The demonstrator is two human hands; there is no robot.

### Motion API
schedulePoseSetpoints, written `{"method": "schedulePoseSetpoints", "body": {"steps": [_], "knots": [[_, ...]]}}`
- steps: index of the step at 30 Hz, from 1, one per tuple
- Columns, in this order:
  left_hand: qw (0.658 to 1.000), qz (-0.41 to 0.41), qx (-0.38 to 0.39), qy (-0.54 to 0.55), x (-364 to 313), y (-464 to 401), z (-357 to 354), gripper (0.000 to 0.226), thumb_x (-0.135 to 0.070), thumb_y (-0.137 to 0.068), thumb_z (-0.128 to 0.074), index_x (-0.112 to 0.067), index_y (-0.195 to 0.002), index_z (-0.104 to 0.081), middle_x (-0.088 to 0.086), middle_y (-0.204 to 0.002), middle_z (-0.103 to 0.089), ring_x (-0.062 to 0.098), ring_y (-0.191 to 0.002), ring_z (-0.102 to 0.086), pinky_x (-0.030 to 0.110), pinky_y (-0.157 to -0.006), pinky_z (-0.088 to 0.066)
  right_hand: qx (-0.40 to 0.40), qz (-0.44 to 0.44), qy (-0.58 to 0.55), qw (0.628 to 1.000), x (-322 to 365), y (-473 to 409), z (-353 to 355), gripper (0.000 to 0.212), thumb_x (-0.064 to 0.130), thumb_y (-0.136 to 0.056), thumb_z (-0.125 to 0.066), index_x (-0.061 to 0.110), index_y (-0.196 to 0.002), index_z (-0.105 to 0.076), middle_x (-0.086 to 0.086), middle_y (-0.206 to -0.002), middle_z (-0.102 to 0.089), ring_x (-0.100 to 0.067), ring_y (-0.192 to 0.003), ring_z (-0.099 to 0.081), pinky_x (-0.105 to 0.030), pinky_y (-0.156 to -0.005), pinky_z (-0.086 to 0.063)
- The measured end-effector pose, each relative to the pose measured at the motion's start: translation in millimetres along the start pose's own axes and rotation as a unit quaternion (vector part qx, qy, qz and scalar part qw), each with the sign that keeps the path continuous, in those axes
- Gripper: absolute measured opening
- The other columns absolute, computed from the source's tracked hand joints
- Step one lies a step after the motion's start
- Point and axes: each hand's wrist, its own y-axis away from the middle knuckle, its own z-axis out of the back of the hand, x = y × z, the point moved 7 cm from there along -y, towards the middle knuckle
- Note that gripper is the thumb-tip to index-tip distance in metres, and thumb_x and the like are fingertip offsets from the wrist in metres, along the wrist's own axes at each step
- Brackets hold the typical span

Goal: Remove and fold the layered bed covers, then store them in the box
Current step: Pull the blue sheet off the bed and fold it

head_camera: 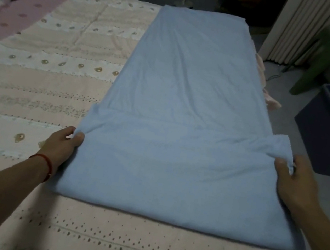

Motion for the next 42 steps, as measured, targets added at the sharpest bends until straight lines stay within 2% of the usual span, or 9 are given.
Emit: {"method": "schedulePoseSetpoints", "body": {"steps": [4,7,10,12,14,16,28,35,42], "knots": [[0.999,0.011,-0.023,-0.048,-2.6,2.0,-7.1,0.016,-0.022,-0.095,-0.063,-0.007,-0.096,-0.069,0.013,-0.095,-0.072,0.033,-0.086,-0.066,0.039,-0.079,-0.051,0.05,-0.066,0.041,0.996,-27.1,1.4,-17.7,0.041,0.037,-0.104,-0.05,0.001,-0.124,-0.053,-0.023,-0.121,-0.063,-0.035,-0.098,-0.056,-0.042,-0.084,-0.042],[0.985,0.013,-0.077,-0.153,-16.7,-4.0,-3.5,0.026,-0.029,-0.089,-0.064,-0.008,-0.105,-0.063,0.02,-0.107,-0.068,0.037,-0.092,-0.061,0.044,-0.083,-0.049,0.012,-0.059,0.11,0.992,-22.5,-0.4,-14.0,0.055,0.049,-0.099,-0.047,0.007,-0.133,-0.044,-0.025,-0.129,-0.059,-0.043,-0.108,-0.058,-0.049,-0.091,-0.046],[0.913,-0.17,-0.128,-0.348,-57.4,1.0,-29.3,0.059,-0.043,-0.095,-0.052,-0.022,-0.147,-0.034,0.02,-0.152,-0.037,0.04,-0.133,-0.043,0.055,-0.104,-0.04,0.006,0.105,0.262,0.959,11.3,-2.6,-32.7,0.059,0.052,-0.1,-0.036,0.024,-0.152,-0.031,-0.019,-0.16,-0.028,-0.042,-0.142,-0.033,-0.058,-0.115,-0.026],[0.854,-0.255,-0.045,-0.451,-63.1,-3.1,-68.2,0.06,-0.049,-0.102,-0.034,-0.036,-0.157,-0.015,0.008,-0.167,-0.011,0.034,-0.152,-0.015,0.058,-0.118,-0.022,0.111,0.137,0.327,0.928,11.9,-6.7,-68.2,0.065,0.063,-0.099,-0.017,0.039,-0.159,-0.009,-0.005,-0.17,0.001,-0.034,-0.155,-0.003,-0.06,-0.122,-0.004],[0.868,-0.171,0.017,-0.465,-34.6,-24.5,-88.3,0.062,-0.058,-0.101,-0.019,-0.043,-0.158,0.003,-0.002,-0.169,0.005,0.033,-0.154,0.002,0.059,-0.122,-0.007,0.166,0.108,0.327,0.924,-6.1,-14.9,-95.4,0.072,0.073,-0.092,-0.003,0.046,-0.158,0.007,0.006,-0.169,0.015,-0.027,-0.156,0.013,-0.059,-0.123,0.007],[0.88,-0.138,-0.018,-0.454,-10.9,-33.9,-93.1,0.066,-0.065,-0.097,-0.011,-0.044,-0.156,0.009,-0.001,-0.168,0.01,0.038,-0.153,0.004,0.058,-0.122,-0.003,0.138,0.109,0.307,0.935,-16.7,-16.5,-107.5,0.073,0.074,-0.091,-0.001,0.047,-0.157,0.011,0.009,-0.168,0.018,-0.024,-0.155,0.016,-0.058,-0.123,0.009],[0.871,-0.13,-0.044,-0.472,-7.6,-32.9,-94.5,0.072,-0.065,-0.093,-0.009,-0.039,-0.159,0.0,0.016,-0.167,-0.003,0.042,-0.151,-0.008,0.059,-0.12,-0.008,0.046,0.144,0.336,0.93,-14.6,-11.6,-121.3,0.071,0.054,-0.098,-0.027,0.026,-0.162,-0.012,-0.013,-0.17,-0.001,-0.036,-0.156,-0.004,-0.062,-0.121,-0.013],[0.792,0.033,-0.071,-0.606,-50.0,-13.8,-101.3,0.074,-0.062,-0.09,-0.003,-0.035,-0.158,0.011,0.01,-0.168,0.01,0.043,-0.152,0.008,0.07,-0.116,-0.001,0.08,0.152,0.304,0.937,-17.4,-16.9,-119.9,0.073,0.053,-0.098,-0.029,0.027,-0.163,-0.01,-0.016,-0.169,0.001,-0.04,-0.155,0.0,-0.066,-0.119,-0.009],[0.928,0.067,-0.059,-0.363,-140.0,31.8,-254.1,0.066,-0.069,-0.095,-0.013,-0.05,-0.155,0.009,0.007,-0.167,0.018,0.043,-0.15,0.019,0.076,-0.109,0.008,0.139,0.262,0.292,0.909,23.8,-26.0,-94.2,0.078,0.054,-0.091,-0.034,0.028,-0.162,-0.015,-0.016,-0.169,0.0,-0.044,-0.154,0.004,-0.075,-0.115,0.001]]}}
